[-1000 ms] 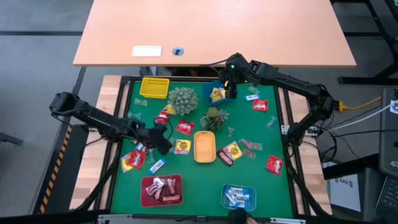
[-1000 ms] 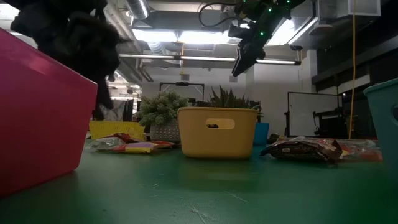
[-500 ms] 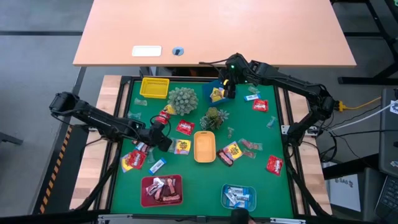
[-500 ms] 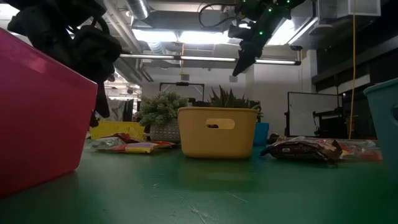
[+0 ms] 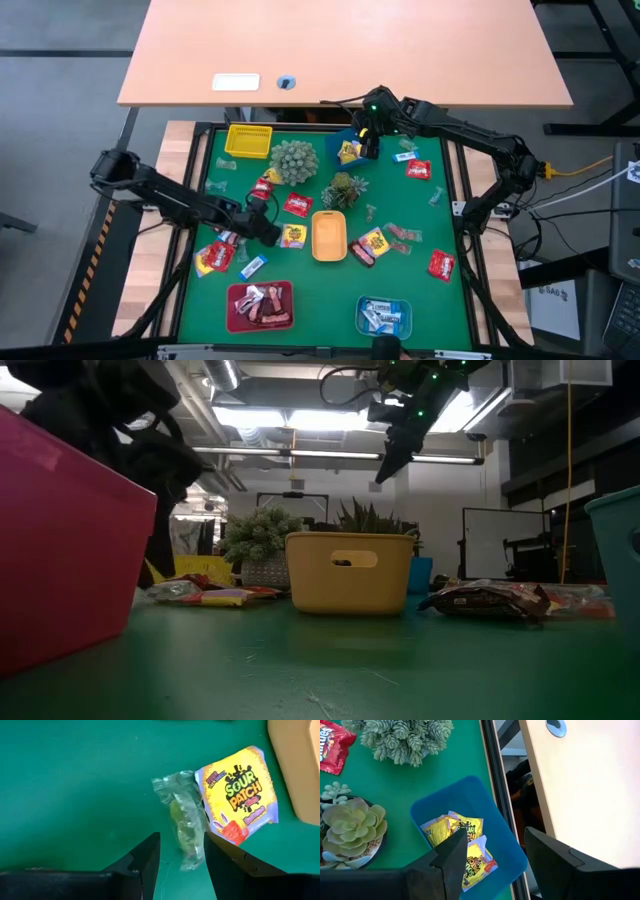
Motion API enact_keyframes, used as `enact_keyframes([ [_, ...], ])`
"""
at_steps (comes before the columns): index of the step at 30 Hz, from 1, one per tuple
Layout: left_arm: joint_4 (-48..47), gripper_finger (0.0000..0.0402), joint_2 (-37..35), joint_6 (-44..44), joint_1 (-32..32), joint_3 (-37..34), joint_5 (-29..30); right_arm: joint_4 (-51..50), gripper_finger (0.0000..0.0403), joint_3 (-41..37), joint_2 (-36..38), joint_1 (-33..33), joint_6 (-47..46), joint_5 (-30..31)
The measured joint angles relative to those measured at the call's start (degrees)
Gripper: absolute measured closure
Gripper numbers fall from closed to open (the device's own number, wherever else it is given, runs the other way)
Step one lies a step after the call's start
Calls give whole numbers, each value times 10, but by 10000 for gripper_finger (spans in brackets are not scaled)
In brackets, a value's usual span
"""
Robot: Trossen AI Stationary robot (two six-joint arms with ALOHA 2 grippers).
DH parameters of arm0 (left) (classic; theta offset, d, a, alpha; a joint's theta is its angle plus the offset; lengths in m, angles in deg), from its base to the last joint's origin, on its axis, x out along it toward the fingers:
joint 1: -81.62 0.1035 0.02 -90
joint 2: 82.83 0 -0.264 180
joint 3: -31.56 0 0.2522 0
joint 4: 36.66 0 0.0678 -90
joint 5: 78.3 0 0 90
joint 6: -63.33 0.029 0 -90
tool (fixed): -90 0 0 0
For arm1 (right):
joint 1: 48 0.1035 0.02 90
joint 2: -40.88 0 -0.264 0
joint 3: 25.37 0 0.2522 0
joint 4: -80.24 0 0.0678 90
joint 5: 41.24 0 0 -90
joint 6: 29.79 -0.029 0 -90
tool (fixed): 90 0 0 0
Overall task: Sort candy
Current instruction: Put the green gummy into the yellow bin
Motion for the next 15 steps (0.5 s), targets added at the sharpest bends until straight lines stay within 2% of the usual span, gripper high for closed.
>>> enact_keyframes([
  [4,39,262,21,0,0,0,-2,0,205,0,0,0,0,0],
  [15,53,262,56,0,1,1,3,0,205,0,0,0,0,0],
])
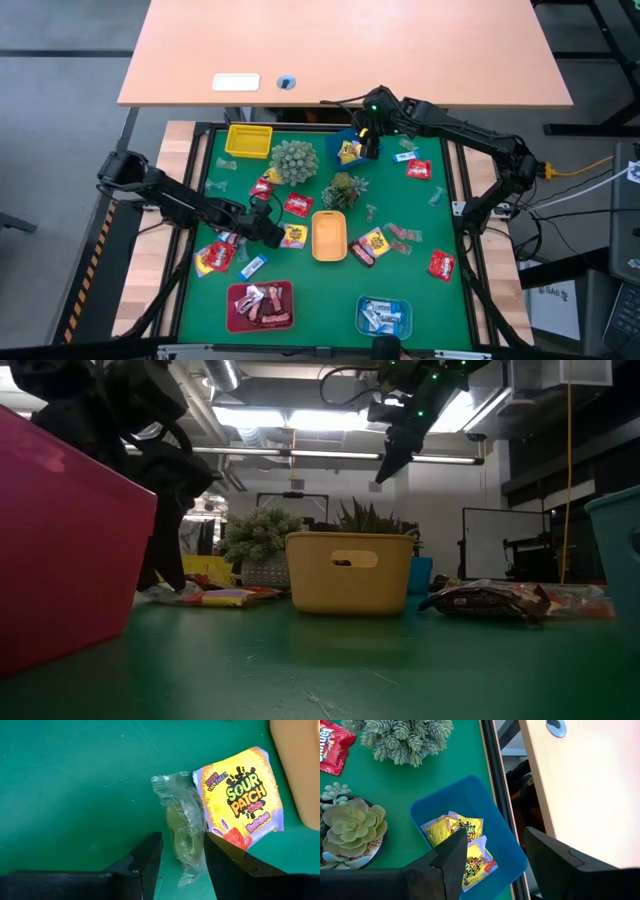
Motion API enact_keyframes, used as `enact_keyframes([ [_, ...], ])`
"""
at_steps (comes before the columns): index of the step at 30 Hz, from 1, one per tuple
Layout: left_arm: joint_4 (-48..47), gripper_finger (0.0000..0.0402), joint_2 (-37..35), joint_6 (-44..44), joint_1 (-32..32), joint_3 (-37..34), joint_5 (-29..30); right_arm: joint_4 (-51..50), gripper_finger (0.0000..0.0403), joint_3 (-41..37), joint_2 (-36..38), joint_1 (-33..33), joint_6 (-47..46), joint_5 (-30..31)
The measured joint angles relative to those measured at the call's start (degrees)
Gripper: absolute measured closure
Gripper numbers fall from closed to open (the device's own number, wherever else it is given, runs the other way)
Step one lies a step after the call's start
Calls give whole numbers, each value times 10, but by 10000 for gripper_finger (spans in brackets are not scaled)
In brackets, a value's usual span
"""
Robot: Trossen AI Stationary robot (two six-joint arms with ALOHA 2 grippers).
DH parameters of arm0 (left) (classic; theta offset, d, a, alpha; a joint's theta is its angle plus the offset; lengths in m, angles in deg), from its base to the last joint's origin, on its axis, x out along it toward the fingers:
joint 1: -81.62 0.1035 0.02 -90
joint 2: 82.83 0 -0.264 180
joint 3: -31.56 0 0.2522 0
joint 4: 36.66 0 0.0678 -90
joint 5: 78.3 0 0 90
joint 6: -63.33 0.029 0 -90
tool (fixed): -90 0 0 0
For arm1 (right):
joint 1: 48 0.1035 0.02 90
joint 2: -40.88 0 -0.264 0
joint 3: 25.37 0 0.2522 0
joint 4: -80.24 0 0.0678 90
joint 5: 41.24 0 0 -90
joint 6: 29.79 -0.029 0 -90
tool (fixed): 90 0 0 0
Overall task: Sort candy
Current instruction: Put the green gummy into the yellow bin
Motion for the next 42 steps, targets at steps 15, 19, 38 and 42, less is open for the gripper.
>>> enact_keyframes([
  [15,6,335,5,0,0,-1,-7,-134,205,0,10,0,-13,5],
  [19,9,349,0,-2,0,-1,-13,-185,205,0,38,0,-14,1],
  [38,56,352,-36,17,33,-2,-26,-266,205,0,106,0,-61,-210],
  [42,58,352,-36,46,22,-2,-26,-263,205,0,106,0,-57,-210],
])
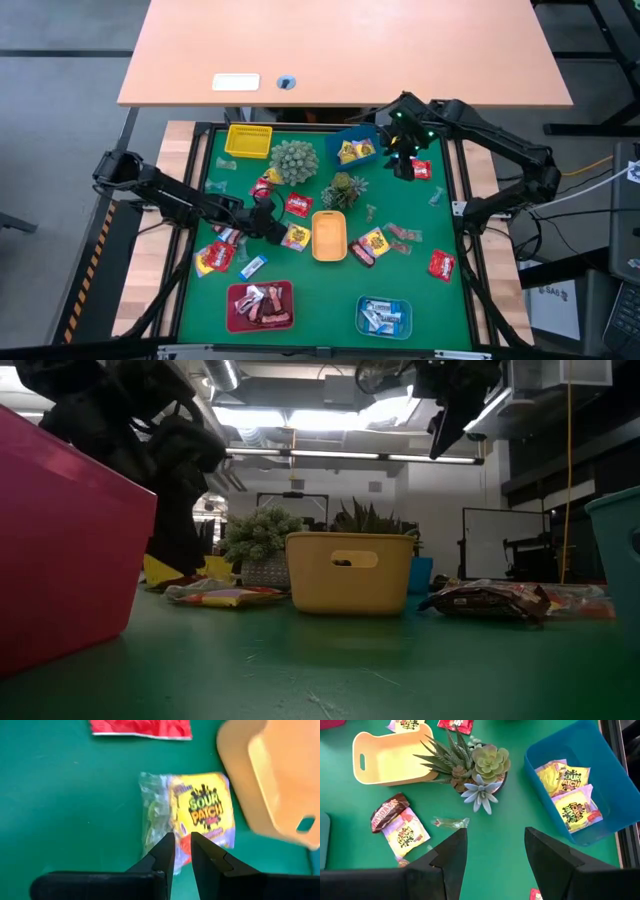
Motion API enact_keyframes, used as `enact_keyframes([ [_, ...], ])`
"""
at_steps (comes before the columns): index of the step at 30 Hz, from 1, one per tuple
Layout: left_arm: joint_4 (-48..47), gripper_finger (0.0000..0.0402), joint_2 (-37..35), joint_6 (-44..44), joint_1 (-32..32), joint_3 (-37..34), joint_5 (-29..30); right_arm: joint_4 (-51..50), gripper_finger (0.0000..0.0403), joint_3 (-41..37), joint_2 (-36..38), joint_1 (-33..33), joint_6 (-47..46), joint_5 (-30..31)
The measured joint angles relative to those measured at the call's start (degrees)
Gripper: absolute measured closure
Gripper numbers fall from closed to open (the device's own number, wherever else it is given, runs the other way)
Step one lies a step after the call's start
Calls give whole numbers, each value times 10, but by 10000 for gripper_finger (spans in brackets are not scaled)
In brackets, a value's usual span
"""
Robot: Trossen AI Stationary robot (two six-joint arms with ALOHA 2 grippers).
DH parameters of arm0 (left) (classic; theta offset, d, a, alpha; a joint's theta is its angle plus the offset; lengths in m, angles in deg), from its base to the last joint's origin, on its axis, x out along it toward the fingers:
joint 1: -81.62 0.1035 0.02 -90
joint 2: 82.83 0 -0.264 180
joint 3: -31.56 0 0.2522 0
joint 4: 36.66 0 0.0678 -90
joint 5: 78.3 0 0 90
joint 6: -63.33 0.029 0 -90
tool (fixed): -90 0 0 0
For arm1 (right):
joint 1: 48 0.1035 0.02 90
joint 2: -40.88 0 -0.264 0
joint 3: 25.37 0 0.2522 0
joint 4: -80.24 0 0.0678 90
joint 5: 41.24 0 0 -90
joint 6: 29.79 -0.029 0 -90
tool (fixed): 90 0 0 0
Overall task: Sort candy
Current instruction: Put the green gummy into the yellow bin
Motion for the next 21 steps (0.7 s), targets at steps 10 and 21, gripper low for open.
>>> enact_keyframes([
  [10,-5,295,0,61,-11,1,2,9,205,0,0,0,1,0],
  [21,-19,244,20,63,-11,1,62,10,205,0,0,0,2,0],
])
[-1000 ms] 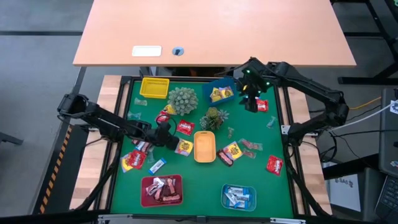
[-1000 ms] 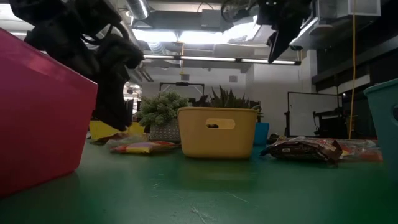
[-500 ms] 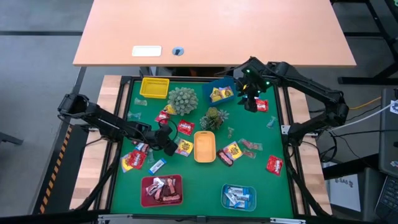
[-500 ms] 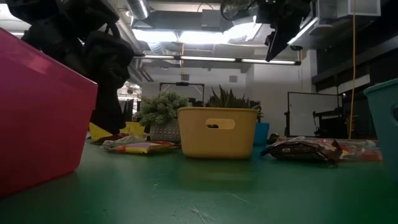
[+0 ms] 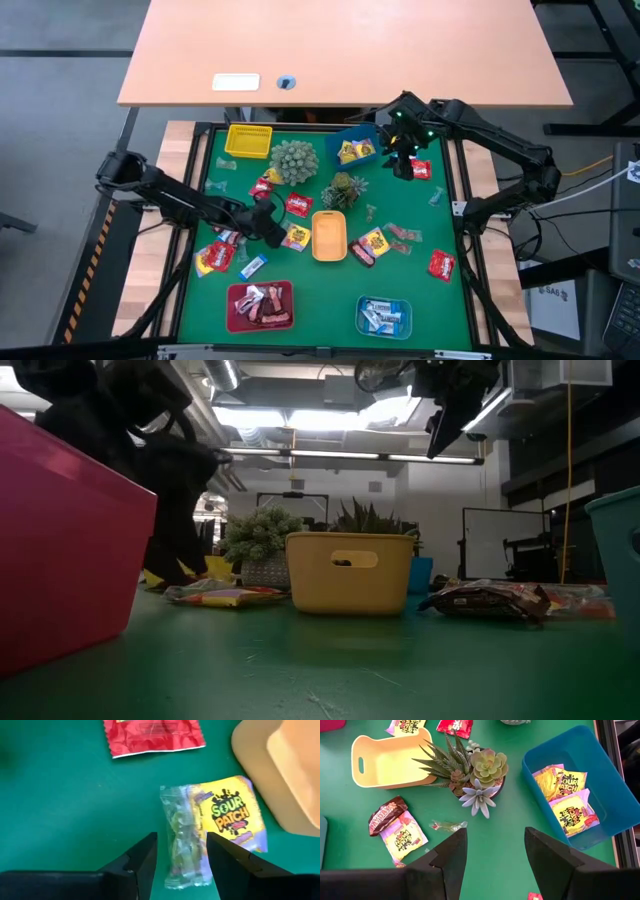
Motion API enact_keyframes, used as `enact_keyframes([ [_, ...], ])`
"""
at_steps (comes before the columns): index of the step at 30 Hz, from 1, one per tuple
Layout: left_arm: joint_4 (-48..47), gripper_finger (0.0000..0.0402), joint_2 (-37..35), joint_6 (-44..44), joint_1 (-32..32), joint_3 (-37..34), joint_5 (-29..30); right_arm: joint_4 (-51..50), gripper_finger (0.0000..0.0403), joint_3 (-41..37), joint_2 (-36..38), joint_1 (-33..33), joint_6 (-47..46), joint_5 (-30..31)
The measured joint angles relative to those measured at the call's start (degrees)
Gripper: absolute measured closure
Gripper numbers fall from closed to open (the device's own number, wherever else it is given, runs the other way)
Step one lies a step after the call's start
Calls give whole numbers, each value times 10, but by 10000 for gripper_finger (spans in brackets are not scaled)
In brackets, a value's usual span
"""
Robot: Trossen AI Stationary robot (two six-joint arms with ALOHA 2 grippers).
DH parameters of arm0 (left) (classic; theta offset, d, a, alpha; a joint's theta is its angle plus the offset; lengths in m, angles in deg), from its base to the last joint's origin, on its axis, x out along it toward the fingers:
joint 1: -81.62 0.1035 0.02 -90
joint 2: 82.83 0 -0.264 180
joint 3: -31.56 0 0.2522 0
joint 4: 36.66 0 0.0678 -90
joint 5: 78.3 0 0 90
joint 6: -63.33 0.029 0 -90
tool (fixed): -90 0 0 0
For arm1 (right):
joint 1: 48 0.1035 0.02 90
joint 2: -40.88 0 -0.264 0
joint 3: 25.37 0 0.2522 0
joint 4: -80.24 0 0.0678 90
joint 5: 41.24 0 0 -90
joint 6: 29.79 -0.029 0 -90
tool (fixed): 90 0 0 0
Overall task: Sort candy
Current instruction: Put the green gummy into the yellow bin
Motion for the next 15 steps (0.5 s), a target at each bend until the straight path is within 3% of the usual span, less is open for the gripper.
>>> enact_keyframes([
  [10,50,244,62,0,-7,2,9,0,205,0,0,0,0,0],
  [15,53,273,65,0,-13,2,14,-2,205,0,0,0,0,0],
])
